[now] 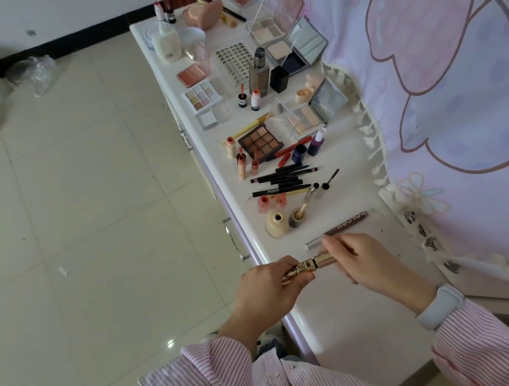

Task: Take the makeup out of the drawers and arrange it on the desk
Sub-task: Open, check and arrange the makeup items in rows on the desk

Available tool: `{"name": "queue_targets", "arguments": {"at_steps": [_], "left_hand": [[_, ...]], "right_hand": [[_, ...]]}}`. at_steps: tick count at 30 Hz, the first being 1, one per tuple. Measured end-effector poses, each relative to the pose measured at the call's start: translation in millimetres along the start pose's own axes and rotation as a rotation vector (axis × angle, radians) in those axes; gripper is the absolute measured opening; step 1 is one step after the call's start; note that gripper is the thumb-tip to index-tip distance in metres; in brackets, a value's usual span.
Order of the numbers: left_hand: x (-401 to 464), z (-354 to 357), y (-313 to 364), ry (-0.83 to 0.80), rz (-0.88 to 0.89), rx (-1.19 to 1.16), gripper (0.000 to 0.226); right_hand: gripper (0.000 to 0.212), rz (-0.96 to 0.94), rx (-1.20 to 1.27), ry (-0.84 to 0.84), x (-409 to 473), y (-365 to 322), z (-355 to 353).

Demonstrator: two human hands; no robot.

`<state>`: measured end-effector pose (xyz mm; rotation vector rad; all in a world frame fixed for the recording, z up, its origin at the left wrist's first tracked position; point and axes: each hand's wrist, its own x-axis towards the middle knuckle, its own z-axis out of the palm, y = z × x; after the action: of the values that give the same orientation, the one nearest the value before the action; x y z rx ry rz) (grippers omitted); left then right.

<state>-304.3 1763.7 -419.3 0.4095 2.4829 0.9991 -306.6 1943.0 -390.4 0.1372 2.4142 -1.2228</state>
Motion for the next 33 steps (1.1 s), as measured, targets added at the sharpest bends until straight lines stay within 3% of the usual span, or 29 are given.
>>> {"name": "queue_targets", "arguments": {"at_steps": [2,4,7,10,14,16,24,30,33], "left_hand": [[0.6,-0.4,-1.8,0.004,-0.009,0.006,0.035],[0.4,-1.3,-4.5,0.021,-0.023,0.007,0.034],[-0.6,-1.0,-5.6,0.036,-0.023,-0.005,0.035],[-1.3,-0.3,-5.4,0.031,-0.030,-0.001,0.035],[-0.2,-0.5,-9.0,0.060,-0.048,-0.014,0.034],[0.4,-0.3,-8.5,0.067,-0.039,-0.015,0.033],[-0.3,1.1,-10.9,0.045,-0.051,-0.053,0.032],[-1.0,-3.1,-17.1,0.030,-0.065,-0.198,0.022],[0.4,-2.1,-14.4,0.005,-0.045,-0.305,0.011]], "right_hand": [[0.016,-0.055,0.023,-0.002,-1.0,3.1,-0.4],[0.031,-0.011,0.106,-0.082,-1.6,4.8,-2.2],[0.015,0.090,0.068,-0.087,-0.9,-1.5,-0.7],[0.025,0.034,0.045,0.019,-1.3,1.0,1.9],[0.007,0.037,0.094,-0.044,-1.3,0.2,-3.3],[0.017,0.089,0.090,-0.072,-0.1,-0.5,-1.4],[0.017,0.065,0.239,0.098,0.7,-1.0,0.9],[0.028,0.070,0.325,0.199,7.0,4.1,-16.7],[0.023,0.059,0.362,0.242,8.2,2.6,-20.2]]}}
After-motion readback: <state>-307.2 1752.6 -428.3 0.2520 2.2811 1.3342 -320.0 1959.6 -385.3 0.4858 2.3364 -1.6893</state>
